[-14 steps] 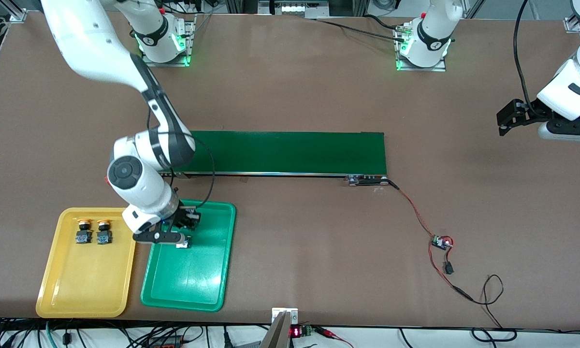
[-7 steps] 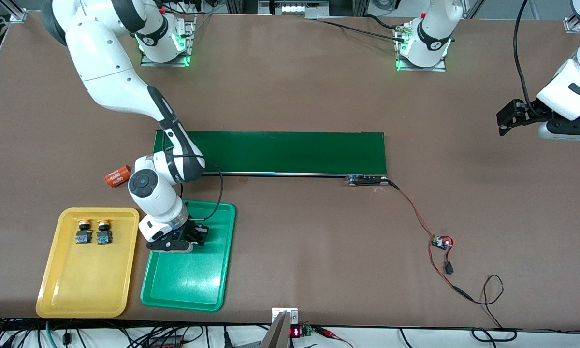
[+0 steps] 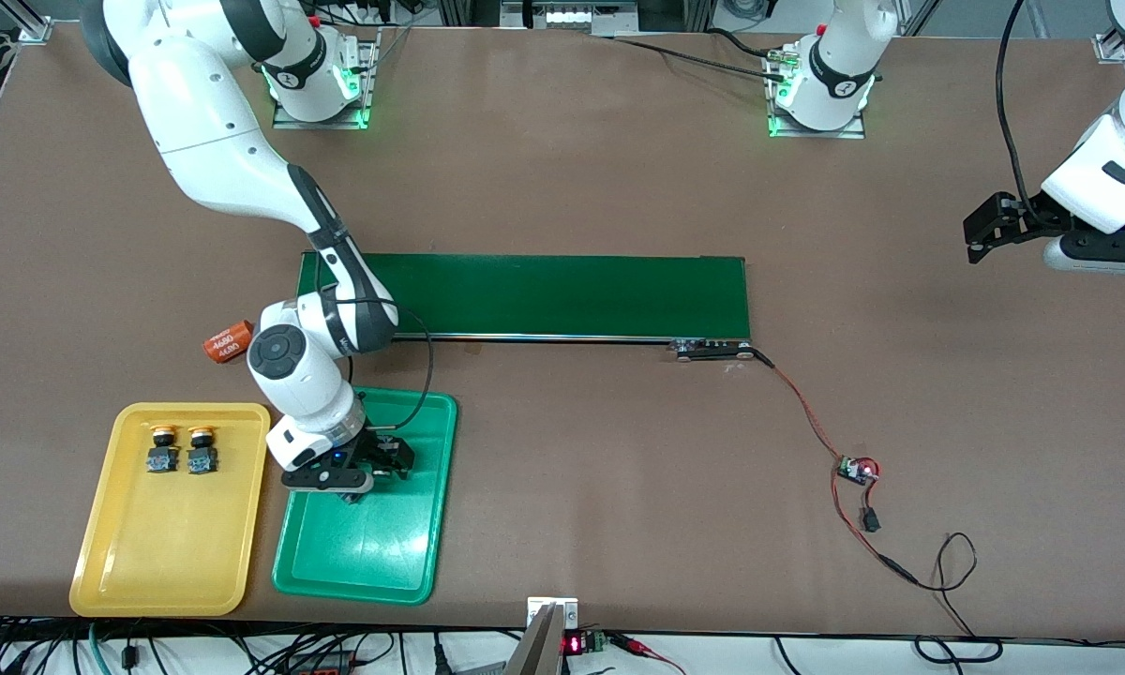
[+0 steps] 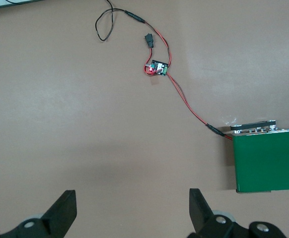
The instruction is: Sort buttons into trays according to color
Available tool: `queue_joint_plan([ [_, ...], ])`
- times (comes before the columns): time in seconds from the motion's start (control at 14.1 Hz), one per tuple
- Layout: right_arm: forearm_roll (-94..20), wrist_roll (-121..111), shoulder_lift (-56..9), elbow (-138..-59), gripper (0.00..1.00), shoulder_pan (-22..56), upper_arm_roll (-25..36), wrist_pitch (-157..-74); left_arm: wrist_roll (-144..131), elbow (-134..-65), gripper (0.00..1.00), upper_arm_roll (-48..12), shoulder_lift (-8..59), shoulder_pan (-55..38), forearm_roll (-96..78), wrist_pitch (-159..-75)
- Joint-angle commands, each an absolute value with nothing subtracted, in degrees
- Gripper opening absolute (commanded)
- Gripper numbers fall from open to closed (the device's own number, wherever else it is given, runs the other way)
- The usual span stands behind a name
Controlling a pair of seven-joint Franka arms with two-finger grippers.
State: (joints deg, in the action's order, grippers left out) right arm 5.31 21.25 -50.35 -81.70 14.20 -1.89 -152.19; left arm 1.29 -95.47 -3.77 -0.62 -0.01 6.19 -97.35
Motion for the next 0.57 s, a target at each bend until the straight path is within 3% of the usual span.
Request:
queue_joint_plan([
  [0.0,5.1,20.48,-39.85,-89.28,1.0,13.36,-1.76,-144.88,0.79,-95.98,1.0,-4.04,-1.76,0.09,6.86,-96.59],
  [0.28,5.27,18.91,-27.71,-96.31,1.0,10.38,-1.76,-136.42,0.88,-95.98,1.0,-4.04,-1.76,0.09,6.77,-96.5],
  [0.5,4.92,11.8,-19.98,-96.68,1.0,7.66,-1.85,-126.6,0.88,-95.98,1.0,-3.96,-1.76,0.44,6.33,-96.5],
])
